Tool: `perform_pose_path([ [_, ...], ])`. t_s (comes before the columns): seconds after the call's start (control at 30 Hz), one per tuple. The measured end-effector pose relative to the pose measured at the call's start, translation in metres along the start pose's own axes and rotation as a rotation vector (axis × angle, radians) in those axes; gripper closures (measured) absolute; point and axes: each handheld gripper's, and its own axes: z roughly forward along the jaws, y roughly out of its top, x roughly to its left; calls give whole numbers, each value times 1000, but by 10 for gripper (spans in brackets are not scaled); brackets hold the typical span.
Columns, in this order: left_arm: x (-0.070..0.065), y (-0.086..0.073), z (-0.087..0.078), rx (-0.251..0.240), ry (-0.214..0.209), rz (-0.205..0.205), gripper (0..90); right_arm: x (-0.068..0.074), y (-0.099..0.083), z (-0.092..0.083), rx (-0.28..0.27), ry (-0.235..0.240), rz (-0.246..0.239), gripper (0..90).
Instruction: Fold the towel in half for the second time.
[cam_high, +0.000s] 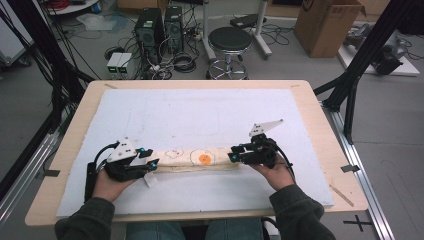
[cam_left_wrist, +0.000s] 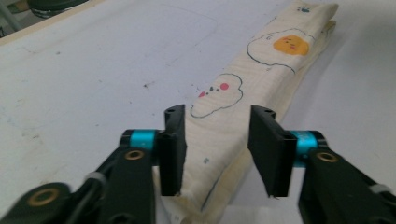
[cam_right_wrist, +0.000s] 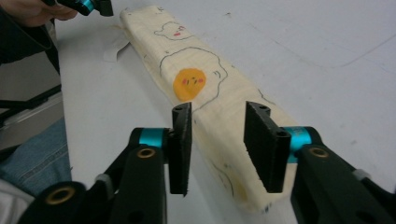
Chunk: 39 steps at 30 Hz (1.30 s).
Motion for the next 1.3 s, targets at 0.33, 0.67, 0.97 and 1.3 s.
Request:
perform_pose_path([
  [0.33,-1,-10,23,140,-35,11,827,-6,1,44,128,57,46,859],
  [0.67,4,-23,19,160,-18,-10,795,-6,-14,48,174,39,50,852],
  [0.97,3,-28,16,149,0,4,790,-9,-27,39,137,30,69,852],
  [1.3,3,-27,10,108,-5,7,725,-8,-30,34,93,35,80,784],
])
